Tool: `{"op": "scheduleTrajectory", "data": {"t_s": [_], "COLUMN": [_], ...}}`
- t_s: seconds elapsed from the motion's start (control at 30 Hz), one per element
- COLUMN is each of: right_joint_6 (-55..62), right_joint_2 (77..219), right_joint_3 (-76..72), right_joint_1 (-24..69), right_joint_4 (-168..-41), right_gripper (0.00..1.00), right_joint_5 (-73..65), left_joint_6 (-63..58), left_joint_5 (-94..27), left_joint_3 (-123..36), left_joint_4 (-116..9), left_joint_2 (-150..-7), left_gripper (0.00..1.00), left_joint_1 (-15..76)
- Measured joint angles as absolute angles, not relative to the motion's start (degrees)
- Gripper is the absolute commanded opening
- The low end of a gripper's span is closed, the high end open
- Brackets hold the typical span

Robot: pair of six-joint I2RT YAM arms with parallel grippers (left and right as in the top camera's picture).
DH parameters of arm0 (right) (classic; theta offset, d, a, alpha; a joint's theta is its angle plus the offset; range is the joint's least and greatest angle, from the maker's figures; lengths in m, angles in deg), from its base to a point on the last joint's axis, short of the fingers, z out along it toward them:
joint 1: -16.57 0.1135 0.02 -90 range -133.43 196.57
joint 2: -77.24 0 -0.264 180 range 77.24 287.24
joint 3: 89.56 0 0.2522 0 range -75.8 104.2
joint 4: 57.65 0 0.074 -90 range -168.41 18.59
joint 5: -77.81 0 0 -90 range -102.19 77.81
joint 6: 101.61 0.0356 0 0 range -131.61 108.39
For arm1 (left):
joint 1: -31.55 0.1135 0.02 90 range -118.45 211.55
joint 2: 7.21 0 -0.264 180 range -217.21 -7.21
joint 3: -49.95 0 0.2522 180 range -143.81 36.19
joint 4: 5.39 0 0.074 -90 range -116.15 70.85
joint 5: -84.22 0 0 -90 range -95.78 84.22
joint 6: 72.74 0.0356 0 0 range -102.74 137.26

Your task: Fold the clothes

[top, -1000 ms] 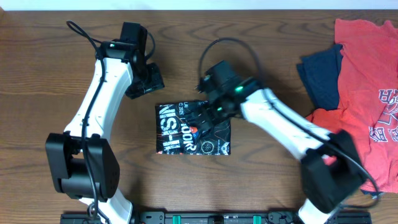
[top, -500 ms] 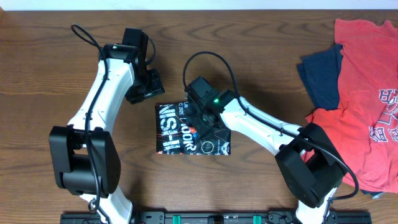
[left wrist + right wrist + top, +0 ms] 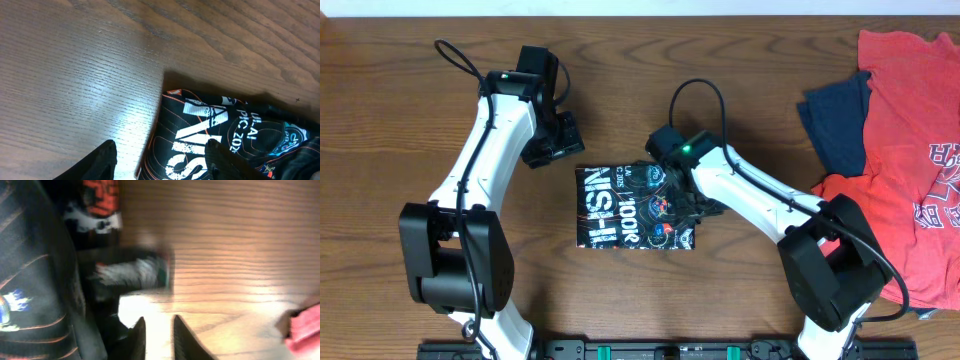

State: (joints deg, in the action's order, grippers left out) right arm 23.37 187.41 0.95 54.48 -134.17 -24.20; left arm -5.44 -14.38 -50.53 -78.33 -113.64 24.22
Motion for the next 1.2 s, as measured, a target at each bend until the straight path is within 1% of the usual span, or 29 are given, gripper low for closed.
{"op": "scheduleTrajectory", "data": {"t_s": [0.03,0.1,0.23,0.3,0.37,0.43,0.57,0.7,0.87,0.97,1.17,1.2], "right_joint_6": [23.9,24.1,24.3,22.8,19.9,16.3,12.5,10.9,11.2,11.6,11.9,12.1], "right_joint_2": [187.4,187.4,187.0,186.1,184.9,184.0,183.9,184.6,186.3,186.6,186.5,186.4], "right_joint_3": [1.0,1.0,1.0,1.0,1.3,1.9,2.5,2.0,-1.6,-4.6,-9.6,-9.6], "right_joint_1": [54.4,54.4,53.9,53.1,52.4,51.7,51.8,52.1,53.6,53.8,53.5,53.3], "right_joint_4": [-134.5,-135.8,-136.0,-133.8,-130.4,-127.1,-126.0,-126.1,-126.1,-125.6,-124.1,-123.9], "right_gripper": [0.30,0.31,0.32,0.32,0.35,0.34,0.33,0.31,0.33,0.34,0.35,0.38], "right_joint_5": [-24.5,-25.0,-24.6,-22.5,-18.4,-13.3,-6.5,-2.8,-0.1,0.4,-0.6,-1.3], "left_joint_6": [-5.4,-5.3,-5.4,-4.4,-2.4,-0.2,3.7,5.6,6.7,6.8,6.9,6.9], "left_joint_5": [-14.4,-14.4,-14.4,-15.0,-16.0,-16.5,-17.5,-17.9,-18.7,-19.0,-19.0,-19.0], "left_joint_3": [-50.5,-50.5,-50.5,-50.5,-50.5,-50.5,-50.5,-50.5,-50.5,-50.5,-50.5,-50.5], "left_joint_4": [-78.3,-78.3,-77.5,-75.4,-73.2,-71.5,-70.3,-70.4,-72.4,-75.1,-84.3,-86.2], "left_joint_2": [-113.6,-113.6,-113.6,-113.6,-113.6,-113.7,-115.1,-119.9,-126.6,-128.4,-128.7,-128.7], "left_gripper": [0.59,0.64,0.67,0.68,0.68,0.68,0.68,0.68,0.68,0.68,0.68,0.68], "left_joint_1": [24.2,24.2,24.2,24.1,23.8,23.1,21.4,19.8,18.8,18.5,18.4,18.4]}}
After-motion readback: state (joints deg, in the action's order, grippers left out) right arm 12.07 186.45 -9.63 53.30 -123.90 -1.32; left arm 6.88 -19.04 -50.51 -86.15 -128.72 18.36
